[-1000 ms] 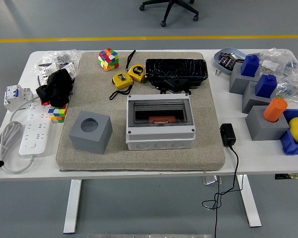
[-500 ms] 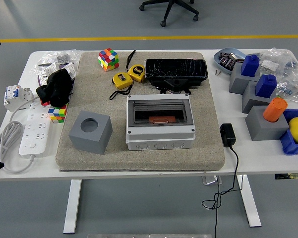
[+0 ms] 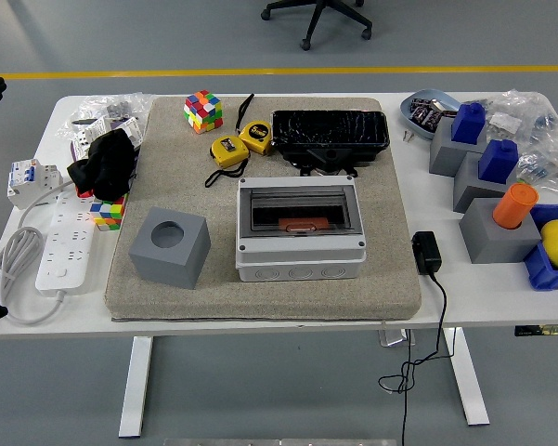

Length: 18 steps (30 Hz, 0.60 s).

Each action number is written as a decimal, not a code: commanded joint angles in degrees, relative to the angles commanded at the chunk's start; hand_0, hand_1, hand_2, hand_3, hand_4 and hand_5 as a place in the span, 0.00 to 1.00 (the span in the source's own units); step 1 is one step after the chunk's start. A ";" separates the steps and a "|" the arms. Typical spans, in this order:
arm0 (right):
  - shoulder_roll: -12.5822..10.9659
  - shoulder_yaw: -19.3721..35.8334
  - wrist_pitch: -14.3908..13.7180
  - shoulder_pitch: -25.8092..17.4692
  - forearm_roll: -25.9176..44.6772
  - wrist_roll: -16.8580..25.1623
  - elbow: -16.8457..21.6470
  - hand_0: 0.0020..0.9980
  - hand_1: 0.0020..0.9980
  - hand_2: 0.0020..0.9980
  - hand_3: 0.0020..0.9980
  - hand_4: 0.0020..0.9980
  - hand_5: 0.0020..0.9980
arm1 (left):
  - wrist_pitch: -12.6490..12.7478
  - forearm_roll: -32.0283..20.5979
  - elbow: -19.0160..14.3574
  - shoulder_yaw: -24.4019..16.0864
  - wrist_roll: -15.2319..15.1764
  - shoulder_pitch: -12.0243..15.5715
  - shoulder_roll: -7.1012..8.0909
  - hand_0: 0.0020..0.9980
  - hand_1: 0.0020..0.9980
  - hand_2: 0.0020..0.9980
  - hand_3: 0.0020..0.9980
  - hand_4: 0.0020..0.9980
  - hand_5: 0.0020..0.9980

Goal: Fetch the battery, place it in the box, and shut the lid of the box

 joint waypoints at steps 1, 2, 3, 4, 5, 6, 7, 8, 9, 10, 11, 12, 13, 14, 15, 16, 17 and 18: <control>0.03 0.04 0.01 -0.03 -0.03 0.00 -0.01 1.00 0.95 0.90 0.91 1.00 1.00 | -0.07 -0.04 0.01 0.04 0.04 -0.03 0.02 0.94 0.89 0.84 0.83 1.00 0.96; 0.10 -0.08 0.01 -0.13 0.01 0.01 -0.01 1.00 0.96 0.90 0.91 1.00 1.00 | -0.23 0.05 0.08 0.03 0.19 -0.04 0.04 0.94 0.90 0.86 0.84 1.00 0.99; 0.16 -0.15 0.00 -0.21 0.05 0.03 0.01 1.00 0.96 0.90 0.91 1.00 1.00 | -0.26 0.03 0.14 0.02 0.21 0.04 0.05 0.94 0.90 0.86 0.84 1.00 0.99; 0.20 -0.17 -0.01 -0.26 0.08 0.04 0.03 1.00 0.96 0.90 0.91 1.00 1.00 | -0.25 -0.01 0.18 0.02 0.19 0.11 0.06 0.94 0.90 0.86 0.84 1.00 0.99; 0.21 -0.17 -0.01 -0.27 0.08 0.05 0.04 1.00 0.96 0.90 0.91 1.00 1.00 | -0.25 -0.02 0.18 0.02 0.19 0.11 0.06 0.94 0.90 0.86 0.84 1.00 0.99; 0.24 -0.13 -0.07 -0.30 0.03 0.05 0.06 1.00 0.96 0.90 0.91 1.00 1.00 | -0.26 0.19 0.18 -0.02 0.19 0.23 0.04 0.94 0.90 0.86 0.84 1.00 0.99; 0.26 -0.14 -0.09 -0.34 0.03 0.05 0.07 1.00 0.96 0.90 0.91 1.00 1.00 | -0.29 0.55 0.15 -0.04 0.23 0.33 0.04 0.94 0.90 0.86 0.84 1.00 0.99; 0.26 -0.17 -0.09 -0.36 0.04 0.05 0.07 1.00 0.96 0.90 0.92 1.00 1.00 | -0.32 0.82 0.13 -0.06 0.26 0.38 0.05 0.96 0.96 0.95 0.90 1.00 0.98; 0.24 -0.18 -0.08 -0.34 0.05 0.04 0.08 1.00 0.96 0.90 0.92 1.00 1.00 | -0.33 1.20 0.06 -0.11 0.26 0.38 0.05 0.96 0.96 0.95 0.90 1.00 0.98; 0.23 -0.15 -0.07 -0.32 0.04 0.04 0.07 1.00 0.96 0.90 0.92 1.00 1.00 | -0.33 1.48 0.02 -0.13 0.27 0.37 0.05 0.96 0.96 0.95 0.90 1.00 0.98; 0.21 -0.17 -0.06 -0.34 0.08 0.03 0.07 1.00 0.96 0.90 0.92 1.00 1.00 | -0.33 1.97 -0.03 -0.10 0.33 0.36 0.06 0.96 0.96 0.95 0.90 1.00 0.98; 0.19 -0.24 -0.06 -0.36 0.12 0.03 0.07 1.00 0.96 0.90 0.92 1.00 1.00 | -0.36 2.19 -0.07 -0.06 0.36 0.36 0.07 0.96 0.96 0.95 0.90 1.00 0.98; 0.18 -0.27 -0.06 -0.37 0.14 0.03 0.08 1.00 0.96 0.90 0.92 1.00 1.00 | -0.37 2.27 -0.08 -0.04 0.38 0.36 0.08 0.96 0.96 0.95 0.90 1.00 0.98; 0.16 -0.28 -0.06 -0.39 0.17 0.03 0.08 1.00 0.96 0.90 0.92 1.00 1.00 | -0.48 2.40 -0.12 -0.01 0.49 0.35 0.06 1.00 0.99 0.96 0.92 1.00 0.99; 0.16 -0.31 -0.06 -0.41 0.20 0.03 0.07 1.00 0.96 0.90 0.92 1.00 1.00 | -0.75 2.41 -0.07 -0.01 0.65 0.35 0.04 1.00 0.99 0.96 0.92 1.00 0.99; 0.16 -0.33 -0.05 -0.42 0.21 0.03 0.07 1.00 0.96 0.90 0.92 1.00 1.00 | -0.95 2.40 -0.02 -0.01 0.77 0.35 0.03 1.00 0.99 0.96 0.92 1.00 0.99; 0.17 -0.39 -0.04 -0.44 0.27 0.03 0.08 1.00 0.96 0.90 0.92 1.00 1.00 | -1.26 2.27 0.08 0.00 0.95 0.36 0.05 1.00 0.99 0.96 0.92 1.00 0.99; 0.18 -0.41 -0.04 -0.45 0.29 0.03 0.08 1.00 0.96 0.90 0.92 1.00 1.00 | -1.36 2.22 0.11 0.01 1.01 0.37 0.06 1.00 0.99 0.96 0.92 1.00 0.99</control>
